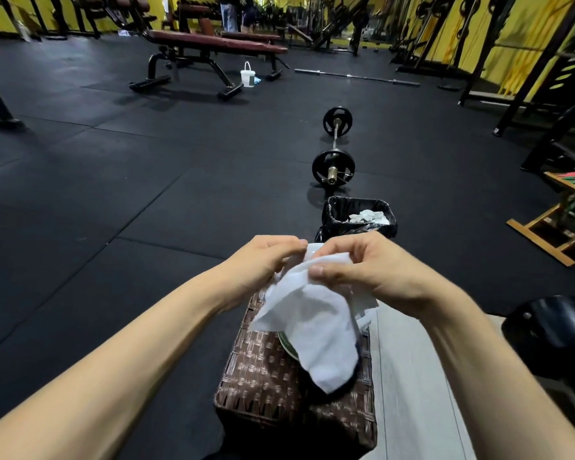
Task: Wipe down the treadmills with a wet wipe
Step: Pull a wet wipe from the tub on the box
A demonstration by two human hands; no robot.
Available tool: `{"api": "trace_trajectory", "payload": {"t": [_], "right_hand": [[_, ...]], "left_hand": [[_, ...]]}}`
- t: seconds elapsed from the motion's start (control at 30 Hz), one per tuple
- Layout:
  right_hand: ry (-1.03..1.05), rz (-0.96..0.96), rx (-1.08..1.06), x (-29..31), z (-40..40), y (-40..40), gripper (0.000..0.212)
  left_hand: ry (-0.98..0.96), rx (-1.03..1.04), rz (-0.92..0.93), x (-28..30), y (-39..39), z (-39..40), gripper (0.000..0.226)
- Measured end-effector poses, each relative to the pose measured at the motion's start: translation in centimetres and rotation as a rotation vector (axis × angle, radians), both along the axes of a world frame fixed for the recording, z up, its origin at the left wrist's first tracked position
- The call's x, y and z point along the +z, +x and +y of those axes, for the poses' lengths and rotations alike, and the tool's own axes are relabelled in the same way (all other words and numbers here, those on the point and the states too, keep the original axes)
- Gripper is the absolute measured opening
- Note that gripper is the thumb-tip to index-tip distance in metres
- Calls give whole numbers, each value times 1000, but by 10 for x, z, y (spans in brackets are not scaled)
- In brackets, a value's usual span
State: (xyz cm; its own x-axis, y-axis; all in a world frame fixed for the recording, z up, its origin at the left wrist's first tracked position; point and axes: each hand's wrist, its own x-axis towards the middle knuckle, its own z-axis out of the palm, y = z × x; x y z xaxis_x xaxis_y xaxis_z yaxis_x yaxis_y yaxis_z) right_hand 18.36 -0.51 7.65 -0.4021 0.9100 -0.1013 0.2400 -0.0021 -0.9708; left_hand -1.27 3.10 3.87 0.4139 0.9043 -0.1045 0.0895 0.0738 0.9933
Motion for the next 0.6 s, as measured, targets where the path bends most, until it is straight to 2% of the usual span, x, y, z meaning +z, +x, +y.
{"api": "trace_trajectory", "payload": {"t": [0.1, 0.17, 0.23, 0.33, 0.37, 0.43, 0.53, 0.6], "right_hand": [[161, -153, -252, -16, 11, -3, 24], [223, -197, -360, -22, 16, 1, 34], [137, -144, -273, -26, 19, 9, 48], [-96, 85, 129, -37, 17, 13, 67], [-147, 147, 203, -43, 16, 14, 66], [-245, 249, 213, -49, 13, 13, 61], [-237, 375, 54, -46, 12, 11, 29], [-190, 410, -46, -44, 14, 13, 17]], "left_hand": [[-75, -42, -70, 5, -4, 1, 39], [30, -139, -13, 4, -8, 1, 22], [84, -179, 26, 4, -11, 0, 24], [37, -186, -23, 6, -13, 1, 31], [-3, -197, -46, 9, -14, 2, 31], [-50, -224, -64, 12, -15, 2, 28], [-22, -170, 14, 16, -16, 3, 7], [43, -60, 143, 15, -18, 6, 19]]}}
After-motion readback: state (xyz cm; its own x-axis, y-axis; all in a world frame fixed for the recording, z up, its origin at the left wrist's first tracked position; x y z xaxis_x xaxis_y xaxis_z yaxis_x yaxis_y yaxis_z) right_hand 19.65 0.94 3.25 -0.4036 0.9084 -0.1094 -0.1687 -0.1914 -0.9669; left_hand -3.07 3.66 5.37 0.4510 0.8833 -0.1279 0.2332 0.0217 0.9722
